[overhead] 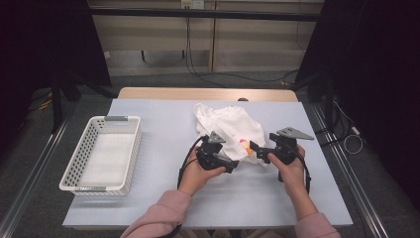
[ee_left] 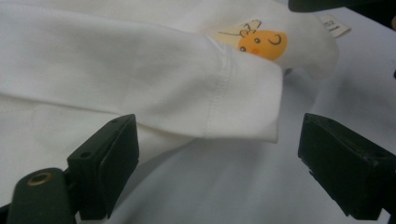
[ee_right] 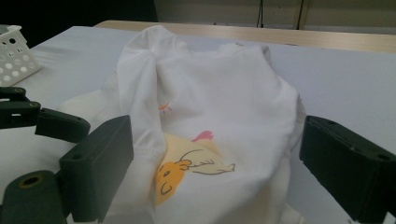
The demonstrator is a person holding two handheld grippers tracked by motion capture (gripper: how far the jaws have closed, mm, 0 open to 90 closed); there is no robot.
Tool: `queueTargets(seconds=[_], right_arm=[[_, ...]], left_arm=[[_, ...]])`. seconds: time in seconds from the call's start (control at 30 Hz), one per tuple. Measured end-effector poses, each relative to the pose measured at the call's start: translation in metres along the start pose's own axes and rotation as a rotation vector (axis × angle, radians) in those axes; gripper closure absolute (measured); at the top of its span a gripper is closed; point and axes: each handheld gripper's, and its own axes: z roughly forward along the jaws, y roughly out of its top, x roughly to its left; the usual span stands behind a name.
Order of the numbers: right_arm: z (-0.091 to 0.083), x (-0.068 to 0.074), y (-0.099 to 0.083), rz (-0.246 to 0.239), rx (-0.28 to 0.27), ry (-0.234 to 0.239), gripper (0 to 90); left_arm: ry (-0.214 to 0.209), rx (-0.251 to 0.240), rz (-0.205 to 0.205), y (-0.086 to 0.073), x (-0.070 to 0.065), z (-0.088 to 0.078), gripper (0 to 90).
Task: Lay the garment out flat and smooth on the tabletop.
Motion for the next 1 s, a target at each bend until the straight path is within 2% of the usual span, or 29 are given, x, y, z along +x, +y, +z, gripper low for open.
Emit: queueTargets(seconds=[0.03, 0.07, 0.2, 0.33, 0.37, 0.5, 0.53, 0.57, 0.7, 0.73, 0.77, 0.83, 0.87, 0.9, 0.93, 0.97, 1.0], right_arm=[[0.0, 0.0, 0.0, -0.001, 0.001, 0.001, 9.8], [0.0, 0.0, 0.0, 0.003, 0.002, -0.005, 9.8], [-0.001, 0.0, 0.0, 0.008, 0.004, -0.005, 9.8], [-0.001, -0.001, 0.0, 0.005, -0.001, 0.0, 9.8], [-0.001, -0.001, 0.0, 0.005, -0.001, 0.002, 9.8], [-0.001, -0.001, 0.0, 0.004, -0.007, -0.002, 10.0], [-0.001, -0.001, 0.0, 0.003, -0.007, -0.003, 10.0], [-0.001, -0.001, 0.0, 0.002, -0.008, -0.002, 10.1], [-0.001, -0.001, 0.0, 0.007, -0.009, 0.004, 10.1], [-0.001, -0.001, 0.0, 0.007, -0.009, 0.003, 10.1], [-0.001, -0.001, 0.0, 0.006, -0.009, 0.003, 10.2], [-0.001, -0.001, 0.001, 0.008, -0.01, 0.003, 10.2], [-0.002, -0.001, 0.001, 0.011, -0.009, 0.0, 10.2], [-0.002, -0.001, 0.001, 0.012, -0.012, -0.004, 10.2], [-0.002, -0.001, 0.001, 0.012, -0.013, -0.004, 10.2], [-0.002, -0.001, 0.001, 0.01, -0.014, -0.006, 10.2], [-0.002, -0.001, 0.001, 0.01, -0.015, -0.005, 10.3]], left_arm=[[-0.003, 0.0, -0.006, 0.0, 0.0, 0.0, 13.5], [-0.007, 0.0, 0.005, 0.0, 0.0, 0.001, 17.2], [0.001, 0.005, 0.026, 0.0, 0.001, 0.0, 38.8], [-0.007, 0.02, -0.036, -0.002, 0.003, -0.001, 56.2], [-0.024, 0.025, -0.051, -0.003, 0.003, 0.0, 61.4], [-0.057, 0.049, -0.077, -0.003, 0.001, 0.002, 80.9], [-0.052, 0.055, -0.078, -0.003, 0.002, 0.002, 85.7], [-0.06, 0.057, -0.099, -0.003, 0.002, 0.002, 90.0], [-0.067, 0.073, -0.111, -0.001, 0.008, -0.002, 90.0], [-0.076, 0.072, -0.129, -0.002, 0.009, -0.003, 90.0], [-0.065, 0.065, -0.122, -0.002, 0.009, -0.005, 90.0], [-0.081, 0.066, -0.135, -0.002, 0.011, -0.007, 90.0], [-0.077, 0.044, -0.141, -0.003, 0.011, -0.007, 84.1], [-0.065, 0.037, -0.139, -0.003, 0.01, -0.007, 71.0], [-0.068, 0.043, -0.132, -0.003, 0.009, -0.006, 64.1], [-0.068, 0.042, -0.125, -0.003, 0.009, -0.006, 63.0], [-0.056, 0.035, -0.125, -0.003, 0.008, -0.005, 55.9]])
